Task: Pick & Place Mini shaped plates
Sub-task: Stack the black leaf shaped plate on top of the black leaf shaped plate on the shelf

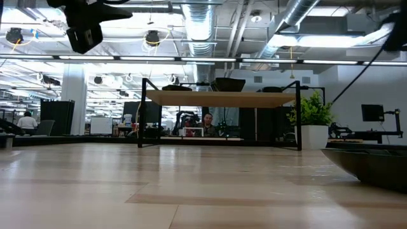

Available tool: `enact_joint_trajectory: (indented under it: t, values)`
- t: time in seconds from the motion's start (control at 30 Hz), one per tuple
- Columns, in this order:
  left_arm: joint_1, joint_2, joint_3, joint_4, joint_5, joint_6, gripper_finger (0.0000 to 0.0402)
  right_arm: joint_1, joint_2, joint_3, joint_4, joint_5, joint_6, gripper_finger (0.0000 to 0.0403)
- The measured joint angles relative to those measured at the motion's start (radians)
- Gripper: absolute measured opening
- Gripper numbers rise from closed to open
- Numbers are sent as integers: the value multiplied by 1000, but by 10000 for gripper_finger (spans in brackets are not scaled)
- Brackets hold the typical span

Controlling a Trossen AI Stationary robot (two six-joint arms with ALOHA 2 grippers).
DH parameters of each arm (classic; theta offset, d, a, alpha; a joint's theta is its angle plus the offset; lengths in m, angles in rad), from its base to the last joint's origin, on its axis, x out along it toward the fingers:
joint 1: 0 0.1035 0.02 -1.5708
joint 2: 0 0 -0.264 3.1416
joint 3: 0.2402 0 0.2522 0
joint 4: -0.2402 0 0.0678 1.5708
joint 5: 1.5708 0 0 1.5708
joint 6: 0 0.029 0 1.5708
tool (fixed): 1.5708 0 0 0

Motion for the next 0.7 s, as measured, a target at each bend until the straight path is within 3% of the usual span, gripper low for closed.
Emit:
enact_joint_trajectory:
  t: [0.23, 0.43, 0.6, 0.7]
  values:
    - [3, 0, 0, 9, -1, 10, 149, 95, 155, 0, -1, -7, 389, 0]
    - [4, 0, 0, 10, -1, 35, 149, 129, 132, 0, -47, -101, 393, 16]
    - [4, 0, 0, 16, -1, 36, 149, 158, 13, 0, -122, -282, 332, 47]
    - [4, 0, 0, 16, -1, 37, 149, 166, -50, 0, -136, -288, 269, 63]
